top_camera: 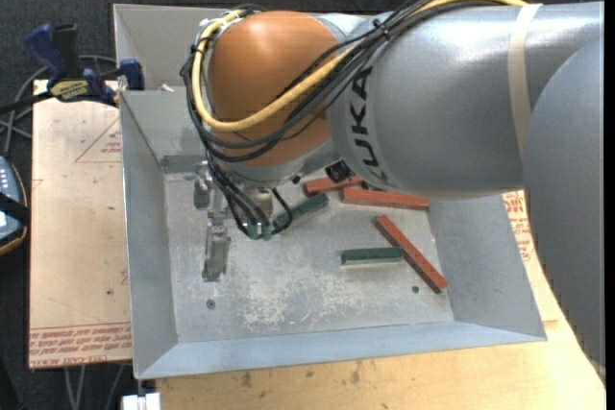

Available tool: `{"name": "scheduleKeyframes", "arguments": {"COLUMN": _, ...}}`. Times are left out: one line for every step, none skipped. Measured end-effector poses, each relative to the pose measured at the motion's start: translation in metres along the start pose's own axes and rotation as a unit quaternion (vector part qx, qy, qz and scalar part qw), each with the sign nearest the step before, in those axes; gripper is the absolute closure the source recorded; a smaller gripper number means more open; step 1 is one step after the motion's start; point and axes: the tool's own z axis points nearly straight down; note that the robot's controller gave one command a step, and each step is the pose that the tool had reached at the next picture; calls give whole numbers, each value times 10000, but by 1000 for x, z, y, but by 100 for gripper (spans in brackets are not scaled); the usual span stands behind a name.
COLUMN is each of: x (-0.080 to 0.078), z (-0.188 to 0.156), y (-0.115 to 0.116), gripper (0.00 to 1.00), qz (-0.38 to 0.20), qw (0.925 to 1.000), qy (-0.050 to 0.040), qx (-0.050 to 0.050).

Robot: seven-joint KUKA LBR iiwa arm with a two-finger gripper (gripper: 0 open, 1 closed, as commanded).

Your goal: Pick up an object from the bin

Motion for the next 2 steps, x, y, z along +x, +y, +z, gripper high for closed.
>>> {"name": "scheduleKeyframes", "arguments": {"x": 42, "z": 69, "y": -55, "gripper": 0, "qz": 182, "qw": 9998, "qy": 19, "qx": 22}}
{"name": "scheduleKeyframes", "arguments": {"x": -36, "z": 37, "y": -38, "gripper": 0, "qz": -24, "qw": 10000, "qy": -87, "qx": -19}}
